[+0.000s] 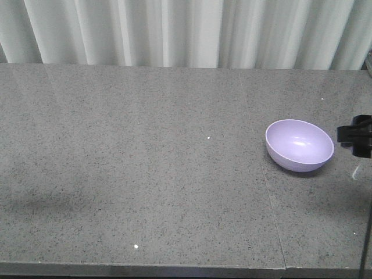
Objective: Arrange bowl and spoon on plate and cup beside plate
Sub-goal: 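Lift the spoon with the left gripper, then lower the right gripper onto the lavender bowl rim and close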
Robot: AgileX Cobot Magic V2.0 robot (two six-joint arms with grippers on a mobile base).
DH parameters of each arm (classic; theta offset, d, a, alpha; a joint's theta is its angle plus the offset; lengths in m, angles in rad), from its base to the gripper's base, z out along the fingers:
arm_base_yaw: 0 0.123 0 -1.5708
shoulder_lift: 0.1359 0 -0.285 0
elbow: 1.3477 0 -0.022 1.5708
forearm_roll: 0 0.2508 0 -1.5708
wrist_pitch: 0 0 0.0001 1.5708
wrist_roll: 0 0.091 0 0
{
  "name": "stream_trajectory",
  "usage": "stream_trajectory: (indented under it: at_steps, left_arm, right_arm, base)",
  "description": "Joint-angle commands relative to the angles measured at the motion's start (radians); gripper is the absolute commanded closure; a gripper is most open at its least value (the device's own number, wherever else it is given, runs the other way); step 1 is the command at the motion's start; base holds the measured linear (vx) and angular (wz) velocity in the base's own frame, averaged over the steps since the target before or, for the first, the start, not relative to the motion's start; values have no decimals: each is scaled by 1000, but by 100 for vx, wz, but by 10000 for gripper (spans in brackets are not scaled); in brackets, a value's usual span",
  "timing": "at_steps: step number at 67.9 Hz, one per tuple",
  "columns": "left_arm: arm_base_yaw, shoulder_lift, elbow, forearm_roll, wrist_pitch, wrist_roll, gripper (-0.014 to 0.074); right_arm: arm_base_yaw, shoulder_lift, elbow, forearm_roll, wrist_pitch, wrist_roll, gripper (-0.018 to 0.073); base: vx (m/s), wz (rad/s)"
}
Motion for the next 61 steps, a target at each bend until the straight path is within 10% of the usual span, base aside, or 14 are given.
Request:
stream_trajectory:
  at_steps: [1,37,61]
  left_arm:
    - [-4,-21,-26,4,-23,3,603]
    - [-4,-21,-26,4,-23,3,603]
    - [-4,-21,-26,4,-23,3,603]
  right_arm:
    - [-6,53,-51,-37,-84,9,32]
    - [-9,407,-323,-96,-79,5,32]
    - [-86,508,-332,37,-89,-129,32]
  base:
    - [0,0]
    - [0,0]
    - [0,0]
